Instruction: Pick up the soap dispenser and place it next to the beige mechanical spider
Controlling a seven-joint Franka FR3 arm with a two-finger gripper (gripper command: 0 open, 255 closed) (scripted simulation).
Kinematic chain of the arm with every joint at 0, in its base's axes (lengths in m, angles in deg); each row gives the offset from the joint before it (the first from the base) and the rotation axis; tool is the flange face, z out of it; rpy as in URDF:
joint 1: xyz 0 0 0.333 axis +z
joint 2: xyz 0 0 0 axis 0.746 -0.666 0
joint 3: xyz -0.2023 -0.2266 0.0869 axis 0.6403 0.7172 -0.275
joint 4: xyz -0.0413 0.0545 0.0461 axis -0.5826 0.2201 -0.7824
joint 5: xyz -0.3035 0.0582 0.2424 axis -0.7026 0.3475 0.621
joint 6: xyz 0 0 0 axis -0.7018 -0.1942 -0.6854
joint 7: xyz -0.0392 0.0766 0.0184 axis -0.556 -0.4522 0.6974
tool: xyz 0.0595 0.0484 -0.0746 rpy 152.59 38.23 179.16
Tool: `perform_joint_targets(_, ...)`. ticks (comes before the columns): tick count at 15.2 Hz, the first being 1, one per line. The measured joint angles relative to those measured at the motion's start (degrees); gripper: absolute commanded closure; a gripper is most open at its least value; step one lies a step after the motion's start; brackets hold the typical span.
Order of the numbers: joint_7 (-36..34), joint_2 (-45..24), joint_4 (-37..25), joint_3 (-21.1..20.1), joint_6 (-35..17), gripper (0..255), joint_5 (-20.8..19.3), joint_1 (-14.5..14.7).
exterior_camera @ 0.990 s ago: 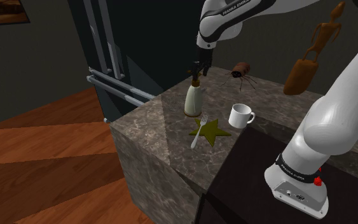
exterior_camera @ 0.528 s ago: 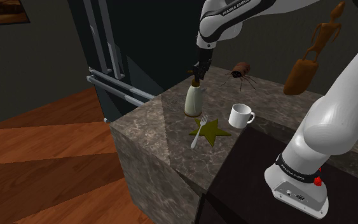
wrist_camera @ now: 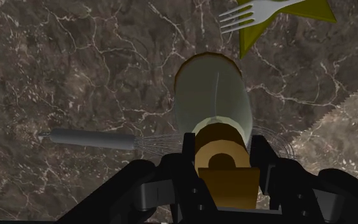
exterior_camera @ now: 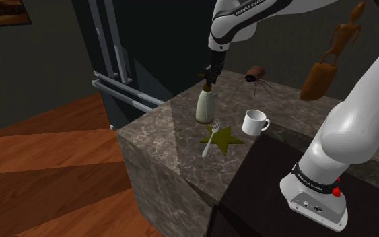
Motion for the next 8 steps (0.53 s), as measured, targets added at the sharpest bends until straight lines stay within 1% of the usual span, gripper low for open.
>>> perform_joint_targets(8,-0.3,1.8,-4.0,-0.1,5.8,255,-0.3,0.0)
